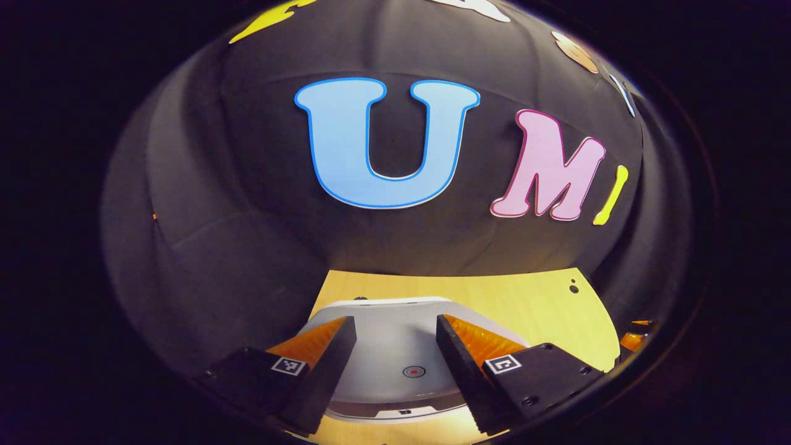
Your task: Press the lid of the desktop garbage bin to open it, pick up the crumpled paper on the desktop and throw it into the bin, then pick up the pop can on the desktop and drop it into the bin, and finally close the garbage bin lid.
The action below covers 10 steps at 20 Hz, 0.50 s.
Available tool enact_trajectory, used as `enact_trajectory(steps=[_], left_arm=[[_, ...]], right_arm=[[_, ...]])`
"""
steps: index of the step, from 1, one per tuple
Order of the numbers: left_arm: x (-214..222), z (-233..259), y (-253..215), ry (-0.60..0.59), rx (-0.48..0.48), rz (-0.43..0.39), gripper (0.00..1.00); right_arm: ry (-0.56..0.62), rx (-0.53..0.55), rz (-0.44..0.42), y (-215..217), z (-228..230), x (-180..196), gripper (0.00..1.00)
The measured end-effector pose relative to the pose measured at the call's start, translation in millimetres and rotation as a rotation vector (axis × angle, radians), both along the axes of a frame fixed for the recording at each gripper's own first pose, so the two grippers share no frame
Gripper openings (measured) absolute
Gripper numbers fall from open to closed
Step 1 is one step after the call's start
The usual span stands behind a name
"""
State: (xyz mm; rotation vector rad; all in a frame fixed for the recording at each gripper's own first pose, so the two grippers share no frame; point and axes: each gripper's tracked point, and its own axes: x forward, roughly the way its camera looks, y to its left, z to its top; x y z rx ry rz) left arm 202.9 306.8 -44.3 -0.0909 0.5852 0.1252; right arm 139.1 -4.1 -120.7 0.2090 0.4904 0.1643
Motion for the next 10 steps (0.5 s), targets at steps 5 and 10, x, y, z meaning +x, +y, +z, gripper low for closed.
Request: enact_trajectory(steps=[5,10], left_arm=[[-15.2,-28.7,-17.8,0.135,0.02,-0.05,0.92],[-34.6,-59.2,-28.9,0.24,-0.026,-0.089,0.92]], right_arm=[[0.011,-0.002,0.021,6.8,-6.2,-8.3,0.95],[0.013,0.008,0.009,2.9,-8.1,-14.6,0.95]])
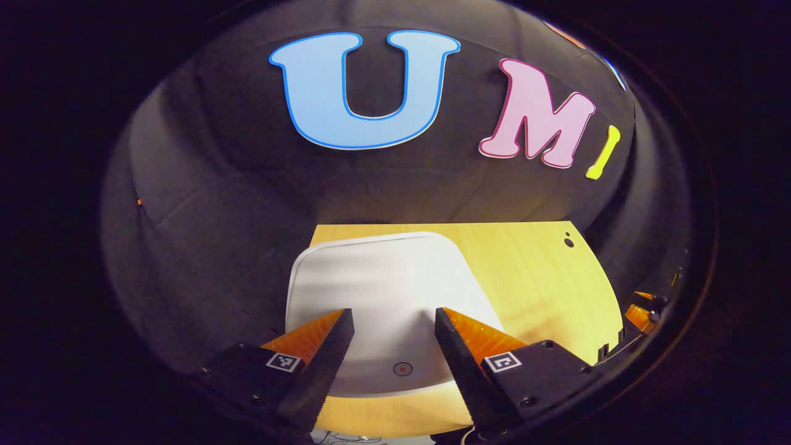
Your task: Press the lid of the desktop garbage bin to open it, pick up the crumpled paper on the desktop and throw it into the bin, then pick up the pop can on the desktop and drop it into the bin, and finally close the garbage bin lid.
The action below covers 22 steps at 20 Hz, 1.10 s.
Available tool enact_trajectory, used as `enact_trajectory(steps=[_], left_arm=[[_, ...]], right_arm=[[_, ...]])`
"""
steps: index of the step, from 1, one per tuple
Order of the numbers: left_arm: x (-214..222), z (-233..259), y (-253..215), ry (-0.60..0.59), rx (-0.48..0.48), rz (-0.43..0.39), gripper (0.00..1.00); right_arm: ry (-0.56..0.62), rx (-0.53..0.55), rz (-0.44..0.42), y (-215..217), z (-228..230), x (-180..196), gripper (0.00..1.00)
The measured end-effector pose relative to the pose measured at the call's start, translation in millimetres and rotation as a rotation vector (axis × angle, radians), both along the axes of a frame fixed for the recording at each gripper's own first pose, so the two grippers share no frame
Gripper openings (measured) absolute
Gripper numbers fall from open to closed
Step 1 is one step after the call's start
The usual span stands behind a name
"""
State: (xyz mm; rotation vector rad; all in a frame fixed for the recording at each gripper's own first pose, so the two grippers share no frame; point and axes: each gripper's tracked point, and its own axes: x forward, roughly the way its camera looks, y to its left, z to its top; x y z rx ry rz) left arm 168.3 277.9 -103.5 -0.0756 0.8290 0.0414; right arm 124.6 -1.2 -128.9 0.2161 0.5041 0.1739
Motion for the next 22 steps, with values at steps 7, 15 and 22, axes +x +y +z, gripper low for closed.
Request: enact_trajectory(steps=[7,15,22], left_arm=[[-8.5,-14.3,-5.8,0.06,0.074,-0.078,0.93],[1.4,-10.3,-7.1,-0.129,0.128,-0.07,0.93],[-12.2,71.2,-62.9,-0.529,0.134,-0.103,0.94]], right_arm=[[0.018,0.012,-0.004,-0.4,-8.8,-9.2,0.95],[0.021,0.001,0.059,24.1,-5.3,-19.5,0.95],[-0.148,-0.042,0.031,34.1,63.9,-23.2,0.95]])
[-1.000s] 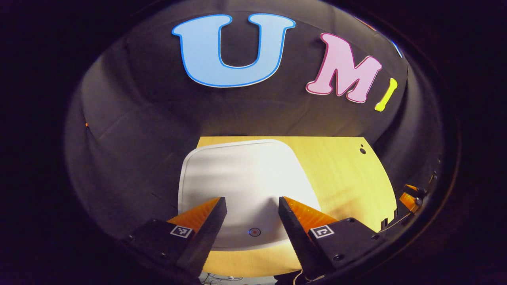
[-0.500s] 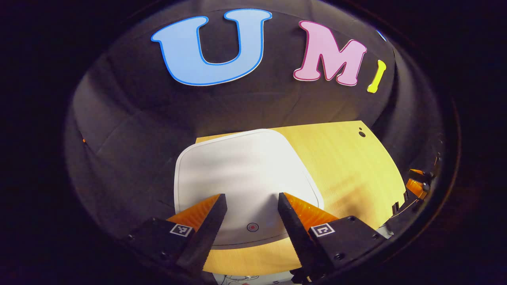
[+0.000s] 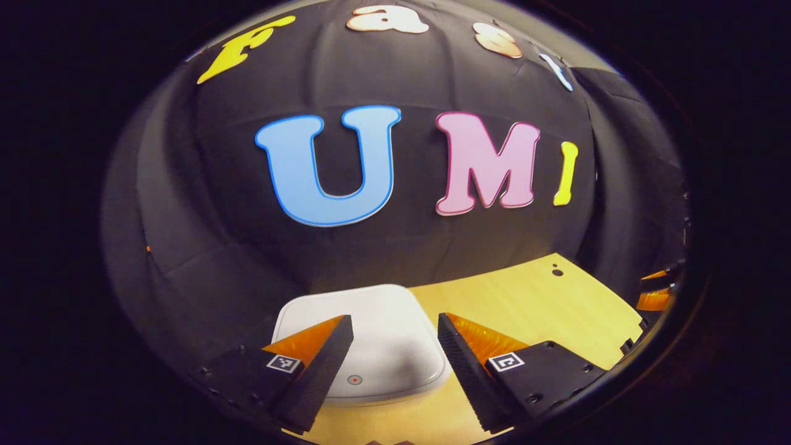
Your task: Press the lid of the desktop garbage bin to open it, pick up the crumpled paper on the desktop and throw it into the bin, then pick up the pop can on the desktop and drop it into the bin, and finally close the garbage bin lid.
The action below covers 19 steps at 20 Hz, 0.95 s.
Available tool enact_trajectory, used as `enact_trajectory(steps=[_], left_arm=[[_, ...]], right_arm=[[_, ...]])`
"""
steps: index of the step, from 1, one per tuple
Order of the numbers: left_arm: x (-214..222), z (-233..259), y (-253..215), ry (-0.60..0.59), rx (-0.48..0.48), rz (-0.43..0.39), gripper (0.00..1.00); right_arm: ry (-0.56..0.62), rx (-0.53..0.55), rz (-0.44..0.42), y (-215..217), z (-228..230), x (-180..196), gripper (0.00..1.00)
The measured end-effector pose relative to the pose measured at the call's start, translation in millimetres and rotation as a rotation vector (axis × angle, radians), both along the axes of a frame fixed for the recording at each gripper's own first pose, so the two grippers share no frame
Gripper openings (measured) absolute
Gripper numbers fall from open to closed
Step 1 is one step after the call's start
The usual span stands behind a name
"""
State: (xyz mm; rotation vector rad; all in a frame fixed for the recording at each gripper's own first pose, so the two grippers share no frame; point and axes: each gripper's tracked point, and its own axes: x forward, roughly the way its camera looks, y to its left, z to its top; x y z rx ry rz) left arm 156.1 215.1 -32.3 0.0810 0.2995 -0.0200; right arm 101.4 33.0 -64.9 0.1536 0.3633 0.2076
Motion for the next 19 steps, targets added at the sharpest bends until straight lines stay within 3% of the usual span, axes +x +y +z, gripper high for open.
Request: enact_trajectory(steps=[7,11,15,19], left_arm=[[-51.0,57.4,-103.3,-0.16,-0.13,-0.158,0.93],[-67.2,76.2,-143.4,-0.278,-0.067,-0.171,0.94],[-77.2,81.8,-160.5,-0.304,-0.063,-0.172,0.94],[-78.8,84.6,-153.7,-0.318,-0.056,-0.127,0.93]], right_arm=[[-0.278,-0.079,-0.063,-0.3,90.0,-5.7,0.98],[-0.392,-0.135,-0.133,-4.1,123.2,-6.9,0.98],[-0.386,-0.088,-0.154,1.1,127.0,-9.3,0.98],[-0.394,-0.107,-0.171,-5.0,127.9,-9.7,0.98]])
